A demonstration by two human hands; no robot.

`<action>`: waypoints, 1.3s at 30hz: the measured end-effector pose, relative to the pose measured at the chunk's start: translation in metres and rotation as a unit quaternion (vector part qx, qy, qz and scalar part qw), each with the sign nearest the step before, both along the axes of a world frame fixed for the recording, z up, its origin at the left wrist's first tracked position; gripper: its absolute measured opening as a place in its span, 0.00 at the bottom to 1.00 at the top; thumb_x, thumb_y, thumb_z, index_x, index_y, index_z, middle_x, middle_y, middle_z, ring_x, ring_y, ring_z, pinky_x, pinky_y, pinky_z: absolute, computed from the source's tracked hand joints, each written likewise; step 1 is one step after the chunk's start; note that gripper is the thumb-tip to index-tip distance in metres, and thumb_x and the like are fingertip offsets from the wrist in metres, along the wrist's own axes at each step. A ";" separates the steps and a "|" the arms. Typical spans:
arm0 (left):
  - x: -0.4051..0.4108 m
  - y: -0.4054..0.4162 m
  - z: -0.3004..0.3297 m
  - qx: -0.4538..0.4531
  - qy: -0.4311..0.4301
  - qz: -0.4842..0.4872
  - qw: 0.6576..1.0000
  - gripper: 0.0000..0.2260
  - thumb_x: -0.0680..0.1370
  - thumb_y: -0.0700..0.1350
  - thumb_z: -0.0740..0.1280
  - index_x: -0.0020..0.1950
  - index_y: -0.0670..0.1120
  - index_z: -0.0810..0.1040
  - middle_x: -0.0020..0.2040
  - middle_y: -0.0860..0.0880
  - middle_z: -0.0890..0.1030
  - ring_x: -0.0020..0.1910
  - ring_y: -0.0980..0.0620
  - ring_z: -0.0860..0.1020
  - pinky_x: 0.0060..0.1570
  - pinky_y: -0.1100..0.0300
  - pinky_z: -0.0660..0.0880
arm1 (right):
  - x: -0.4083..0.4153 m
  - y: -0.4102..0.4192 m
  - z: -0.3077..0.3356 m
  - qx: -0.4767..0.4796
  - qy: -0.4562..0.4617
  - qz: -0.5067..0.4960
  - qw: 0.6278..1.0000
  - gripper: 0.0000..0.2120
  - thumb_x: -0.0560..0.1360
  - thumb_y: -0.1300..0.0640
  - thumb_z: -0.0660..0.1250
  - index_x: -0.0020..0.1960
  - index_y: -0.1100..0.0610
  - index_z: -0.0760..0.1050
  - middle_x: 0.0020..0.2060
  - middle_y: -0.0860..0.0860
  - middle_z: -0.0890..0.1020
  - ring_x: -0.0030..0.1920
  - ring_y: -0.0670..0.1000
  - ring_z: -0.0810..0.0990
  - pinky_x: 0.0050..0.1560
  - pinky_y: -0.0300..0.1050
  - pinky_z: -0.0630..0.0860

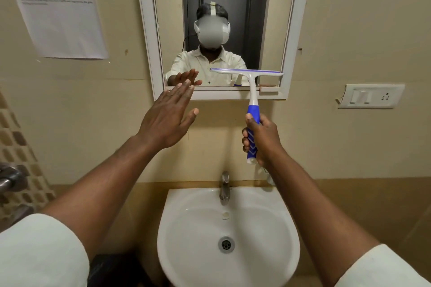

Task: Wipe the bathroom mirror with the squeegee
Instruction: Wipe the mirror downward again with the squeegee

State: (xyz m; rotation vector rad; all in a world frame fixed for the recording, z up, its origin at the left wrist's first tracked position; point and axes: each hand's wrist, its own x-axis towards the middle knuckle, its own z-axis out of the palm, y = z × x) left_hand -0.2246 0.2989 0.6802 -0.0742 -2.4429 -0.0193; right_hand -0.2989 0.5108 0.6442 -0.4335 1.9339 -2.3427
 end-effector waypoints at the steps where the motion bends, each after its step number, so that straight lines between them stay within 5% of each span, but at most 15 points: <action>1: 0.000 -0.001 -0.002 0.002 -0.005 0.003 1.000 0.27 0.81 0.55 0.52 0.77 0.47 0.51 0.78 0.49 0.52 0.76 0.52 0.51 0.74 0.55 0.46 | 0.001 0.000 -0.001 -0.002 -0.005 0.003 1.000 0.05 0.79 0.52 0.62 0.47 0.53 0.71 0.28 0.51 0.73 0.24 0.48 0.68 0.24 0.40 0.68; 24: -0.001 -0.004 0.008 0.005 0.026 -0.004 1.000 0.26 0.80 0.55 0.52 0.76 0.48 0.52 0.78 0.49 0.53 0.76 0.55 0.50 0.72 0.58 0.45 | 0.018 0.010 0.015 0.046 -0.045 -0.018 0.998 0.08 0.78 0.52 0.63 0.51 0.57 0.72 0.27 0.52 0.73 0.21 0.48 0.69 0.23 0.39 0.67; 31: -0.005 -0.017 0.037 0.004 0.057 -0.004 0.998 0.27 0.80 0.55 0.53 0.76 0.49 0.51 0.78 0.52 0.51 0.76 0.56 0.49 0.73 0.58 0.46 | 0.020 -0.011 0.059 0.012 0.050 -0.016 0.999 0.09 0.79 0.50 0.60 0.48 0.56 0.73 0.27 0.51 0.74 0.23 0.48 0.70 0.24 0.41 0.69; 39: -0.017 -0.030 0.077 -0.012 0.107 -0.016 0.994 0.27 0.80 0.57 0.51 0.76 0.54 0.44 0.75 0.58 0.46 0.74 0.61 0.45 0.72 0.60 0.42 | -0.005 -0.051 0.201 0.009 0.216 -0.019 0.976 0.10 0.81 0.54 0.56 0.56 0.58 0.72 0.34 0.53 0.75 0.29 0.47 0.72 0.28 0.40 0.71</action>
